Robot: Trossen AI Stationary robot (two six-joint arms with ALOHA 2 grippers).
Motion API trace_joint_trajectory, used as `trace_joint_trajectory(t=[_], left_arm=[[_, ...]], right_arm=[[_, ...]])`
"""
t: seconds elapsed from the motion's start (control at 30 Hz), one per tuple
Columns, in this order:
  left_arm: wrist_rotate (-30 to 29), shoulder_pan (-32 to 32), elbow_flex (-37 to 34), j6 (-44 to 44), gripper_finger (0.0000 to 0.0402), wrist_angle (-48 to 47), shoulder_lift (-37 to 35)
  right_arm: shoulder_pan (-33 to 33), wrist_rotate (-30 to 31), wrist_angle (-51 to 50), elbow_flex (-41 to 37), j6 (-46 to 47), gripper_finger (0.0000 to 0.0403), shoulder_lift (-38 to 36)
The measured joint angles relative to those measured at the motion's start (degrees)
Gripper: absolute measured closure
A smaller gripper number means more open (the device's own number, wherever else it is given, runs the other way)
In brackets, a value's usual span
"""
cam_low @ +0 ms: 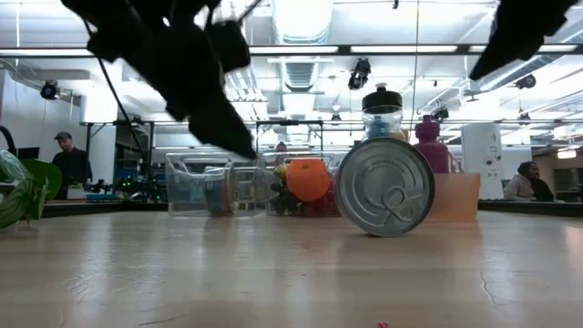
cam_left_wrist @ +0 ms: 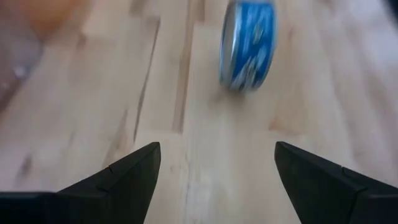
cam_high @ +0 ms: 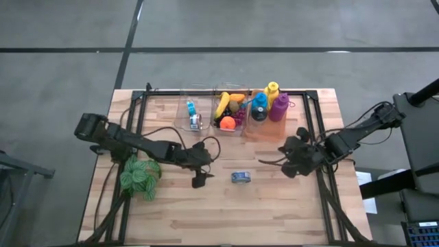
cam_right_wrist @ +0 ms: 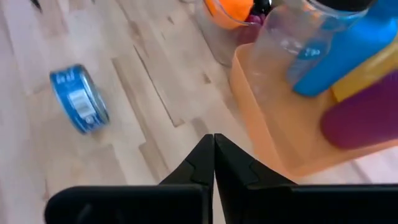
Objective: Pick & Place Food Item
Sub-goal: Put the blue tuna can into the left transparent bin
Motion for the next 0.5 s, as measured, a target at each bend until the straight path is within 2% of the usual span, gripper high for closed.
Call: trace_joint_trajectory(t=[0.2,0.37,0.5], left_arm=[[-2.8,0.0,0.1,0.0,0.0080,0.0,-7.4],[-4.4,0.0,0.1,0.0,0.0080,0.0,-12.3],[-5.1,0.0,0.1,0.1,0.0080,0.2,-13.6]], right_arm=[[4.0,5.7,6.1,-6.5,-3.1,0.0395,-6.2],[5.3,7.0,11.5,-11.2,-8.7,0.0395,-13.2],[5.3,7.2,14.6,-14.6,-12.3,0.0395,-20.2]])
